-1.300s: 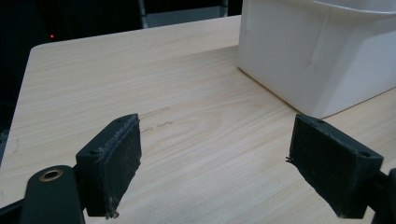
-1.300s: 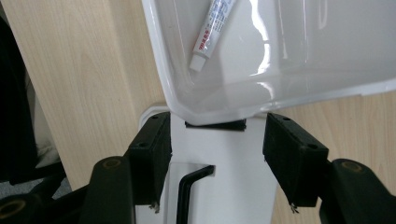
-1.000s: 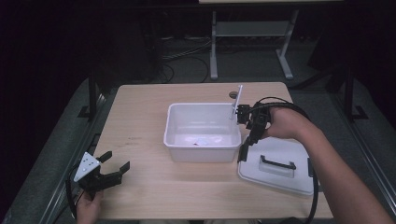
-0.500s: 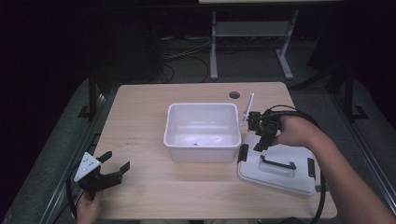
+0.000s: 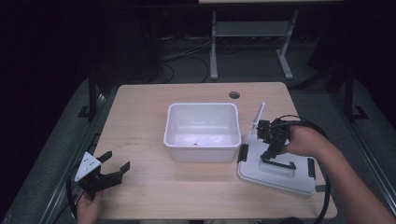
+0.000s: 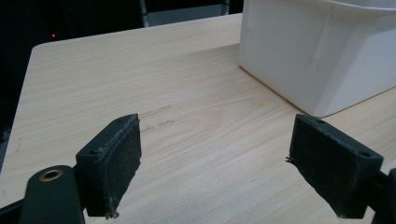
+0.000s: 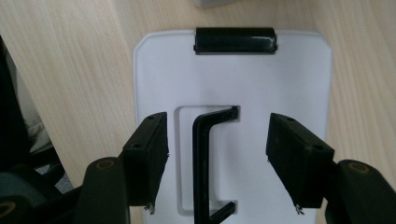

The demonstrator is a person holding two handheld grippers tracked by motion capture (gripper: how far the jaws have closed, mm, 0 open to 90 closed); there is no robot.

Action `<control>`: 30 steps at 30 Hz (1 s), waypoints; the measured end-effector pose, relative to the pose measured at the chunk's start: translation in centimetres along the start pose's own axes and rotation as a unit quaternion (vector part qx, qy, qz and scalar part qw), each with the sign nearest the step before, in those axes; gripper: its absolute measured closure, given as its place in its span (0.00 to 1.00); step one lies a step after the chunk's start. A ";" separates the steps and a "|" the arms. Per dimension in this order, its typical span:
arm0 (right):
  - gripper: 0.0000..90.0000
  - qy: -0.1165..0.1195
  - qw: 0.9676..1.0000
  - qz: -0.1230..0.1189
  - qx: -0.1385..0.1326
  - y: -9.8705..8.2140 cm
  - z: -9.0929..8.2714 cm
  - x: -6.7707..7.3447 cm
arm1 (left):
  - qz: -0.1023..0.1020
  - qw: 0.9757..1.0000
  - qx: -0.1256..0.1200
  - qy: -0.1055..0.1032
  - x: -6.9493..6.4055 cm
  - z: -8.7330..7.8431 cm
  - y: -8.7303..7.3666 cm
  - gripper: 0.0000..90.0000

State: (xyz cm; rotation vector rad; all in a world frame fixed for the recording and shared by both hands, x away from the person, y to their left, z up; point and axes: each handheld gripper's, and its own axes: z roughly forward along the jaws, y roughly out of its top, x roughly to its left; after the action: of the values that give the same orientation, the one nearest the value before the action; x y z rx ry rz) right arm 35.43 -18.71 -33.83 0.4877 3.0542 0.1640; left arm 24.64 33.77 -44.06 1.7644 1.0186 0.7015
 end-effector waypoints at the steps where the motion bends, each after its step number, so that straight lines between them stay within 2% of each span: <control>1: 0.43 0.000 1.000 0.002 -0.001 -0.1 0.1 0.0 | 0.000 1.000 0.000 0.000 0.0 0.0 0.0 0.18; 30: 0.45 0.012 1.000 0.022 -0.012 -3.8 3.0 0.4 | 0.000 1.000 0.000 0.001 0.0 0.0 0.0 0.18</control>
State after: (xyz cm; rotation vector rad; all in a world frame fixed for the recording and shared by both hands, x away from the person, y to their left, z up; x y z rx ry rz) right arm 34.06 -21.90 -37.27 0.5565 3.0617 0.2085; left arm 24.63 33.75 -44.10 1.7645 1.0207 0.7024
